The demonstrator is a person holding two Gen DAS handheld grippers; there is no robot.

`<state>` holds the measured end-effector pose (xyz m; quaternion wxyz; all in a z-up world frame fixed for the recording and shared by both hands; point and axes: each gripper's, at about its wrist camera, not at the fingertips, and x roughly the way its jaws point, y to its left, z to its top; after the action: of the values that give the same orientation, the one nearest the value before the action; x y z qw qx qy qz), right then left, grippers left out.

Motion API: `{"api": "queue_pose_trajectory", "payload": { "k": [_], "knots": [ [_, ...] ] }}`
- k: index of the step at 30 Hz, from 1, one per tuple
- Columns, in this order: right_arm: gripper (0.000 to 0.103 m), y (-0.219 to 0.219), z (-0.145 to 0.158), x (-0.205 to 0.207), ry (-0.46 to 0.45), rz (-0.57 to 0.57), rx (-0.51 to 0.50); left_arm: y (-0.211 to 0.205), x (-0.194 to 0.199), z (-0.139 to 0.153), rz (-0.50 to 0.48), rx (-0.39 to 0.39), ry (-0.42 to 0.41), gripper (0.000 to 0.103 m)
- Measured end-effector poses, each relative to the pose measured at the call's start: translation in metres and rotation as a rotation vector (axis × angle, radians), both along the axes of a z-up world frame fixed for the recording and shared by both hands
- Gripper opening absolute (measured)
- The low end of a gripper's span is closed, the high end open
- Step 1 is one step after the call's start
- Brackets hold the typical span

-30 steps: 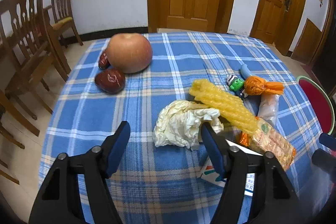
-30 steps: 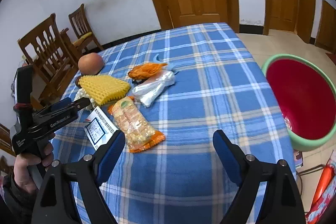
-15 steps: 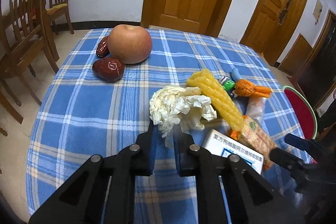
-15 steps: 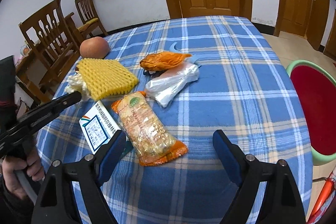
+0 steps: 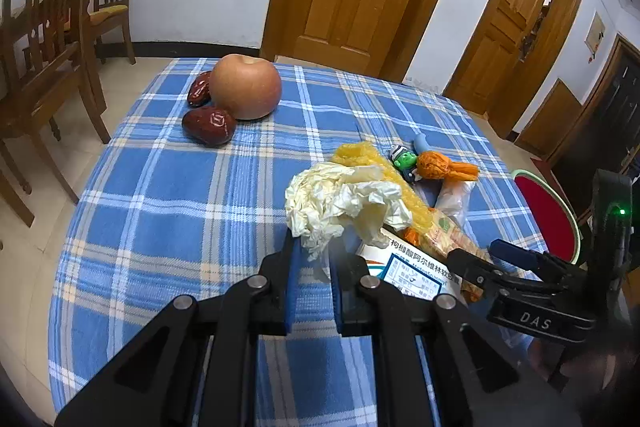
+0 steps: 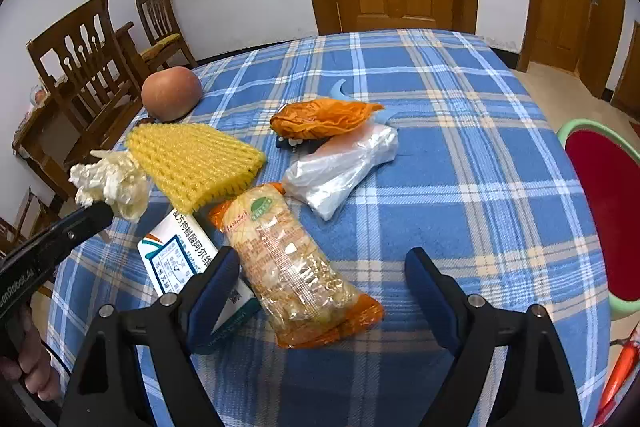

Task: Collect trash
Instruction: 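Grasp the snack bag with the right tool while the left tool grasps a crumpled tissue, then carry snack bag and tissue over the bucket and open both tools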

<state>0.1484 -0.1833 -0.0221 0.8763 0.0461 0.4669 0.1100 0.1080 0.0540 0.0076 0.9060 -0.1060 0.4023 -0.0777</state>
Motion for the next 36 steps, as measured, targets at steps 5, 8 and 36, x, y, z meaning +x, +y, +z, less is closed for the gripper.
{"api": "queue_pose_trajectory", "payload": {
  "k": [5, 8, 36],
  "knots": [
    [0.085, -0.011, 0.0, -0.01, -0.007, -0.021, 0.01, 0.003, -0.005, 0.001, 0.007, -0.01, 0.0, 0.013],
    [0.082, -0.016, -0.001, -0.02, -0.017, -0.01, -0.023, 0.004, -0.007, 0.003, 0.008, -0.014, -0.002, 0.013],
    [0.037, -0.036, 0.022, -0.064, -0.147, -0.007, 0.094, -0.036, -0.032, 0.028, -0.087, -0.014, -0.045, 0.013]
  ]
}}
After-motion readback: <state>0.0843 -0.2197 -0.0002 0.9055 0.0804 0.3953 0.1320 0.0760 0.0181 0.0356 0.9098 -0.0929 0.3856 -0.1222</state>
